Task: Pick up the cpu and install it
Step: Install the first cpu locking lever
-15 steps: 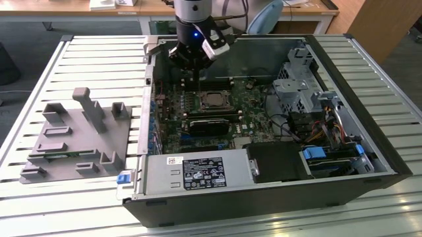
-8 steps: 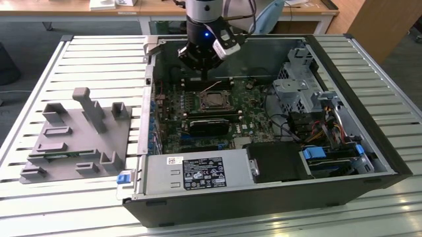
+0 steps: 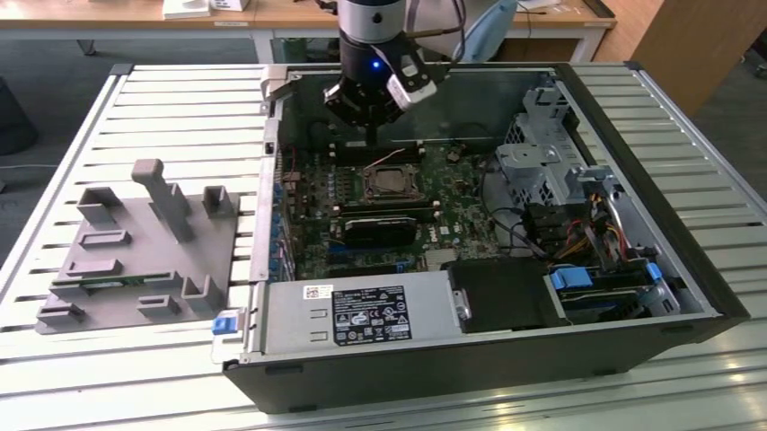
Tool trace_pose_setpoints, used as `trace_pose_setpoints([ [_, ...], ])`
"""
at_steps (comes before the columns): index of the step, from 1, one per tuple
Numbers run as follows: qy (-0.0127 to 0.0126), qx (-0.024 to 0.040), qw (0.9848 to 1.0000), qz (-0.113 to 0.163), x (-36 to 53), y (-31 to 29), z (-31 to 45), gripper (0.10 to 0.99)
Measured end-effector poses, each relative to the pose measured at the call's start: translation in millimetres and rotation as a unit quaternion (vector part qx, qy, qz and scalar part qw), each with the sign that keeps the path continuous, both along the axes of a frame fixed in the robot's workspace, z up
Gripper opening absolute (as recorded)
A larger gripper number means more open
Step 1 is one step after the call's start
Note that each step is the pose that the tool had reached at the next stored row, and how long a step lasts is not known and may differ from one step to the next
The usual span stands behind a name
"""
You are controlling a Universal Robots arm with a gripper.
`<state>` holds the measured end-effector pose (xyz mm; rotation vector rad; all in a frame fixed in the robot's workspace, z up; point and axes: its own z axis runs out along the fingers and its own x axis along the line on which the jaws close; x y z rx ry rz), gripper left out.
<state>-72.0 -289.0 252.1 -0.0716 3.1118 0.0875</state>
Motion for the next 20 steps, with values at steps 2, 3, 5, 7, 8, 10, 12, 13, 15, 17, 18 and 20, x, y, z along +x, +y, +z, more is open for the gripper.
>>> trace_pose_setpoints([
  [2, 0.0002, -0.0002, 1.0, 0.0, 0.3, -0.1, -0.5, 0.106],
  [3, 0.0002, -0.0001, 1.0, 0.0, 0.7, 0.0, -0.8, 0.106],
  [5, 0.0002, -0.0001, 1.0, 0.0, 2.3, -0.1, -1.6, 0.106],
  [7, 0.0001, 0.0, 1.0, 0.0, 4.4, 0.0, -3.4, 0.106],
  [8, 0.0002, -0.0001, 1.0, 0.0, 5.4, 0.1, -4.2, 0.106],
  [10, 0.0003, -0.0001, 1.0, 0.0, 7.3, 0.3, -6.3, 0.106],
  [12, 0.0003, -0.0001, 1.0, 0.0, 8.6, 0.8, -8.7, 0.106],
  [13, 0.0004, -0.0002, 1.0, 0.0, 9.4, 1.3, -9.9, 0.106],
  [15, 0.0003, -0.0002, 1.0, 0.0, 10.5, 1.6, -12.2, 0.106],
  [17, 0.0004, -0.0002, 1.0, 0.0, 11.5, 1.9, -14.4, 0.106],
  [18, 0.0004, -0.0002, 1.0, 0.0, 12.1, 1.9, -15.2, 0.106],
  [20, 0.0005, -0.0003, 1.0, 0.0, 13.2, 2.1, -16.3, 0.106],
])
